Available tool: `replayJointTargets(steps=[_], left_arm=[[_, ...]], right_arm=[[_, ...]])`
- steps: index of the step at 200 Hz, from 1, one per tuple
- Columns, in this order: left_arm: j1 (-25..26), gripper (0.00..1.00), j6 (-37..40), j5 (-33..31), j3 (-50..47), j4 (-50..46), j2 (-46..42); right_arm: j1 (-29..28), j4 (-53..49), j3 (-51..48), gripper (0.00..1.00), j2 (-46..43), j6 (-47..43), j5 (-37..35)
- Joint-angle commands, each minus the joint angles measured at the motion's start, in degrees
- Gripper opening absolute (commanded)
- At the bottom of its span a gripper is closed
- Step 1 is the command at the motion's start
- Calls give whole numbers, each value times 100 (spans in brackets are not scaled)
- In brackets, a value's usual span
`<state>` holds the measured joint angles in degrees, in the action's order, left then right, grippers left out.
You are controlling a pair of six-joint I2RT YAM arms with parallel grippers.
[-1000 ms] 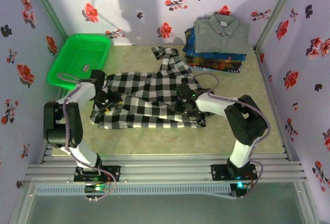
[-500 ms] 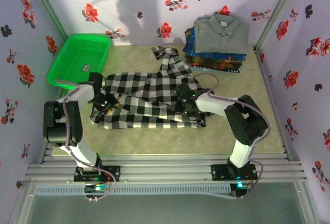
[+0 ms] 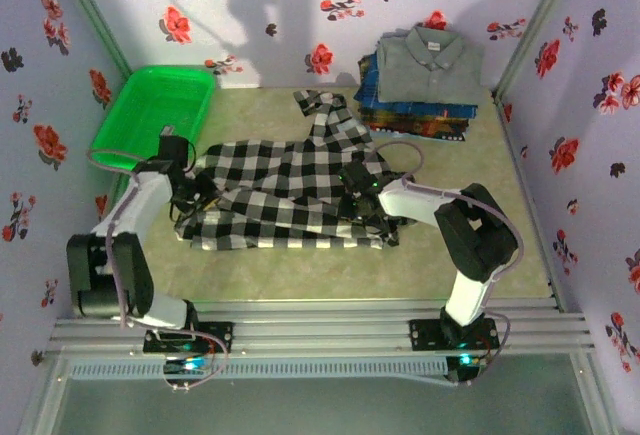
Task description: Fold and stack the long sleeve shirts
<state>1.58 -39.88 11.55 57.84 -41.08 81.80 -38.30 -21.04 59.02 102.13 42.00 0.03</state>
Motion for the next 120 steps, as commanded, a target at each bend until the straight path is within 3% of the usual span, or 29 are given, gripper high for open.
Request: replayJointTargets(steps=[1,63,120], left_arm=[[-53,2,105,-239,-207,-613,-626],[-27,4,-276,-659,-1377,-718,-1755],[-59,8,-536,-1741,-1996,-147,-1582]], right_arm=[[-81,-340,-107,45,455,18,111],[-80,-324,46,45,718,102,171],[-89,-365,63,43,785,135,151]])
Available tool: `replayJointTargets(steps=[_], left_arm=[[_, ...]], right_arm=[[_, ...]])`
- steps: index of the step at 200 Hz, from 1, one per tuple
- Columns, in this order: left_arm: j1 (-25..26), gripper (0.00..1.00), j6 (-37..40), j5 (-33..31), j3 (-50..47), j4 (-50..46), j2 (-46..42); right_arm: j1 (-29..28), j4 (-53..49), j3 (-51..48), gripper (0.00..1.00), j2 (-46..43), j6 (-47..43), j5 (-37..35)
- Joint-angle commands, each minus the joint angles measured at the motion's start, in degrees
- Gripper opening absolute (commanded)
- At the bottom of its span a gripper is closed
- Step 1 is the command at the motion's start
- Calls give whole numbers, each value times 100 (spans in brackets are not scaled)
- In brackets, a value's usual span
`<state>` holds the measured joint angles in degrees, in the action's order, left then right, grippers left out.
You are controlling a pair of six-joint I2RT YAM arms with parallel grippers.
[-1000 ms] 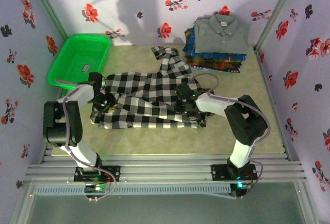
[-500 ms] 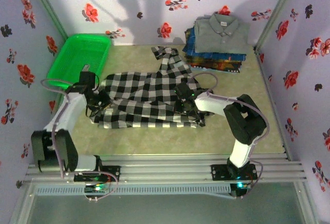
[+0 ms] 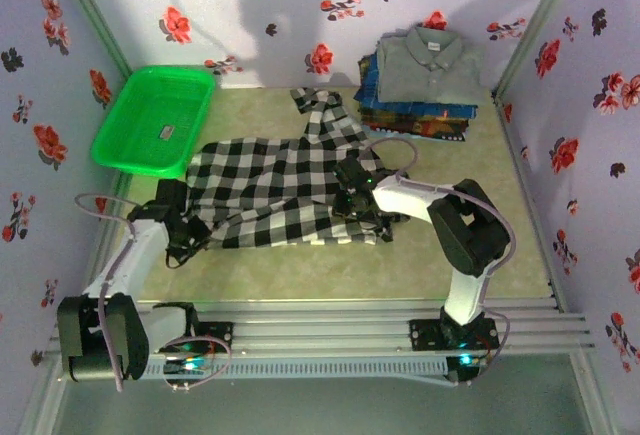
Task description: Fold and stack the long sleeve shirts
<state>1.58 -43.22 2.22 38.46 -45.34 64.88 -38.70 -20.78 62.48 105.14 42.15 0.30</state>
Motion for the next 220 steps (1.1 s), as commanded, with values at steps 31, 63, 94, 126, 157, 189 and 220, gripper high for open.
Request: replayJointTargets(steps=[31,63,94,126,157,189,220], left_arm=[[-106,10,-101,-1191,109,677,589],[-90,19,10,-1010,349,945,1045],[-93,70,-294,-898,159,911,603],[-98,77,-229,-663,509,611,288],[-150,75,616,-184,1076,427,906],[-158,69,1303,-119,1518,-47,1708],[-167,64,1510,154,1664,-163,2270]], right_arm=[[-50,-576,-367,41,411,121,33],[-67,-695,-489,41,299,92,-20],[-74,-698,-533,41,259,89,-30],[-77,-659,-543,42,225,58,-27],[-77,-656,-509,42,241,22,-13],[-77,-657,-505,42,250,-15,12],[-77,-643,-544,42,209,-18,-12]])
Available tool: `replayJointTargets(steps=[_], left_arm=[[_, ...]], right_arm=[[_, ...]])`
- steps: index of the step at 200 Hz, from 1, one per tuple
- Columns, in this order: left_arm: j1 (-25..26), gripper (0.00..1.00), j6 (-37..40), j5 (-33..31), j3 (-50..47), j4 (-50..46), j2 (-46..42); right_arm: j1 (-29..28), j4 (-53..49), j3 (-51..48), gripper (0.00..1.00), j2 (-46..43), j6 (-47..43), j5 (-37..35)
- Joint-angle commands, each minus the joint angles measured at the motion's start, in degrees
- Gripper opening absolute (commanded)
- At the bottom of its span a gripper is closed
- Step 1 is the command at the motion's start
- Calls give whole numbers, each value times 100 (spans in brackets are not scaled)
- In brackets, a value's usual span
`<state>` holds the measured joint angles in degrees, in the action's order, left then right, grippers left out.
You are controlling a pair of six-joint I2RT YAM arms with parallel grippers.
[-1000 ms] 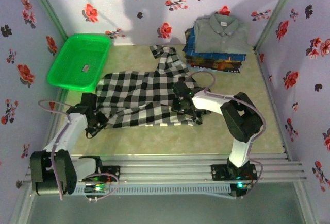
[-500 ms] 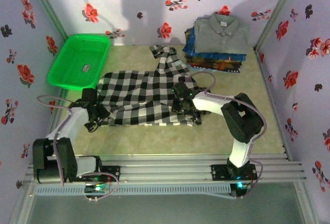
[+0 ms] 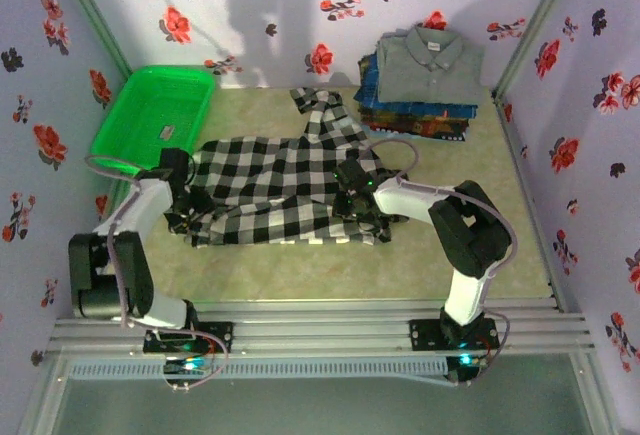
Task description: Fold and stack the long sleeve shirts
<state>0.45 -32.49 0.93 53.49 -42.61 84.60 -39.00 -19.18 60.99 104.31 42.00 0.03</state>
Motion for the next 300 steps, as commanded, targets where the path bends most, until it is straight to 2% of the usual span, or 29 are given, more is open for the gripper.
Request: replayJointTargets(steps=[1,51,69,87,96,156,239,250,280,300], left_arm=[[-53,64,437,284,165,-439,309],[-51,53,366,124,178,17,682],[-48,41,421,87,208,113,813],[-52,23,469,40,262,117,841],[-50,17,497,-6,299,98,818],[-45,16,870,-382,526,-336,402],[-21,17,1296,-585,810,-45,930],[-1,24,1360,-715,795,-3,1043],[10,61,1270,-796,1009,62,1166],[225,70,985,-472,1672,-429,963]], right_arm=[[-46,-800,-395,42,292,-1,14],[-46,-763,-465,42,250,28,23],[-46,-763,-490,42,240,39,14],[-47,-755,-509,42,224,46,8],[-46,-760,-527,42,221,54,6],[-54,-770,-512,42,271,73,-2],[-62,-778,-491,42,323,108,14],[-63,-780,-475,42,322,107,14],[-91,-871,-451,43,211,59,41],[-99,-1102,-327,46,-114,6,128]])
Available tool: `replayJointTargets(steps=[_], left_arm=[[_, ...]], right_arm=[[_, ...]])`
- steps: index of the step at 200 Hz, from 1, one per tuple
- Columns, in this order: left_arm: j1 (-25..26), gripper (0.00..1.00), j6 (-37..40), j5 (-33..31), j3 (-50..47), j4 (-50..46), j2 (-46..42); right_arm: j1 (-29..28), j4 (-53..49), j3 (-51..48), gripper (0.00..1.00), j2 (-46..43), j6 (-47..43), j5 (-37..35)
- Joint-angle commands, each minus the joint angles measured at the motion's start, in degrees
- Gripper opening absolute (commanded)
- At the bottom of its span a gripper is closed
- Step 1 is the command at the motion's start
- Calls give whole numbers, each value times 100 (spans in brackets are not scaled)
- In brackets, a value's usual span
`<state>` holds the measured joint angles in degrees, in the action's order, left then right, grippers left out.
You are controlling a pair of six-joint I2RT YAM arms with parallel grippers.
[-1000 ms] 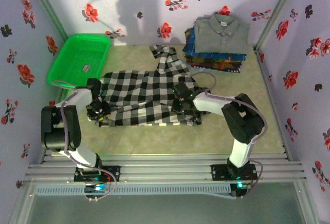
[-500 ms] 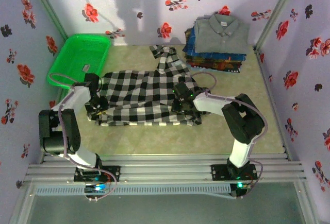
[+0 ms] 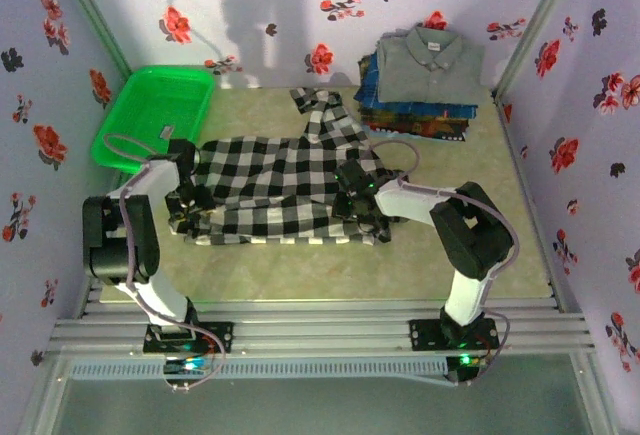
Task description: Fold and stack the long sleeve shirts
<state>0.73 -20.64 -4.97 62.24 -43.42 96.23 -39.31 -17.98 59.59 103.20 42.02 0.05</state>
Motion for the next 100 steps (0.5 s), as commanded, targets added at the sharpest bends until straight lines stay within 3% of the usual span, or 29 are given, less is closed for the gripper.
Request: replayJointTargets(steps=[1,24,45,66,100], left_arm=[[211,70,-223,145,829,-376,-218],[708,76,-906,1077,1220,-657,-604],[1098,72,-1392,1818,920,-115,-426],[1121,60,-1606,1860,381,680,141],[978,57,-1702,1512,-157,1235,599]], right_arm=[[-72,-1233,-173,47,-15,-3,130],[-76,-1616,136,53,-574,-263,54],[-8,-1567,502,56,-355,-453,79],[154,-1449,721,48,408,-263,182],[125,-1245,256,43,706,-88,-82]])
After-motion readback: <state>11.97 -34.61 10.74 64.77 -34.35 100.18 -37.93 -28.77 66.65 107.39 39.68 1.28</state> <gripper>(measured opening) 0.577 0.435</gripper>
